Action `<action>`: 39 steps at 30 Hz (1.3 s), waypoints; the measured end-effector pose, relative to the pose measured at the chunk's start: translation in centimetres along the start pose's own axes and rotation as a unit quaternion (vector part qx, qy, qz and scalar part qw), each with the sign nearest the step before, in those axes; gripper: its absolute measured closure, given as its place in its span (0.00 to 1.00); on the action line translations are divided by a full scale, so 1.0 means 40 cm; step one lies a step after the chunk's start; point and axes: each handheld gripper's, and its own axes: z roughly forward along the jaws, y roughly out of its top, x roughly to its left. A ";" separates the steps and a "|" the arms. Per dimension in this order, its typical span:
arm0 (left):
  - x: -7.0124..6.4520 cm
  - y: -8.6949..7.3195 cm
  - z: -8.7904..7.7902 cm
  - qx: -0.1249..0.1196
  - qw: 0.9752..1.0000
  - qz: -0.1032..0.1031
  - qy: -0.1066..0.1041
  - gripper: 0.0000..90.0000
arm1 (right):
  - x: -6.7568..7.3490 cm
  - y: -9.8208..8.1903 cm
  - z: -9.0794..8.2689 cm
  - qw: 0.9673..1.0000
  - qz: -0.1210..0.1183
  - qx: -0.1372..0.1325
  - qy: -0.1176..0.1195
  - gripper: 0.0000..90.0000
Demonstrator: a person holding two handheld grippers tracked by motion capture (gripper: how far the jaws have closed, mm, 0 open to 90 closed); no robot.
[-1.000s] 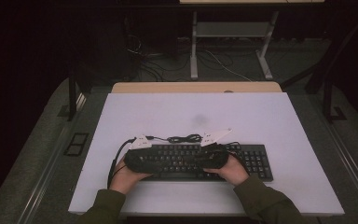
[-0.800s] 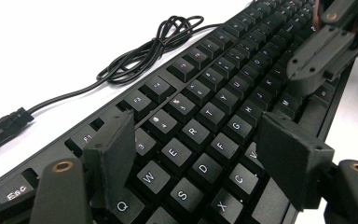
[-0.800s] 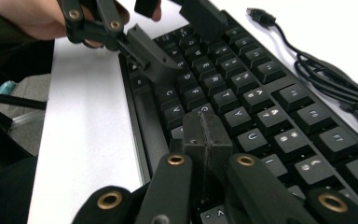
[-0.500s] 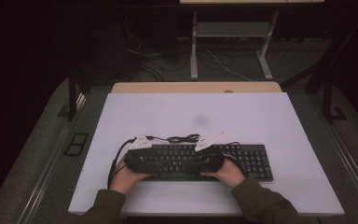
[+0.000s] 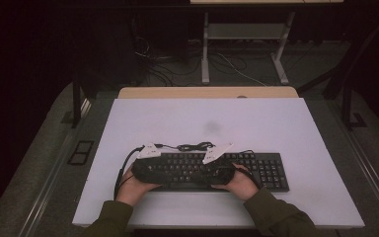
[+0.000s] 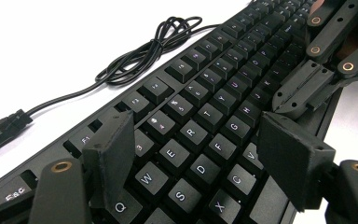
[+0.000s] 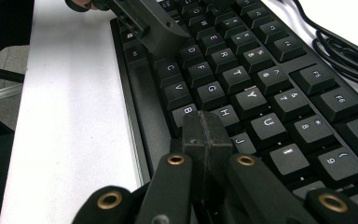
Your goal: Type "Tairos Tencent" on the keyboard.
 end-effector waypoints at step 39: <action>-0.037 0.001 -0.032 0.009 0.999 0.014 -0.045 0.84 | -0.049 -0.006 -0.037 0.997 0.047 -0.062 -0.016 0.37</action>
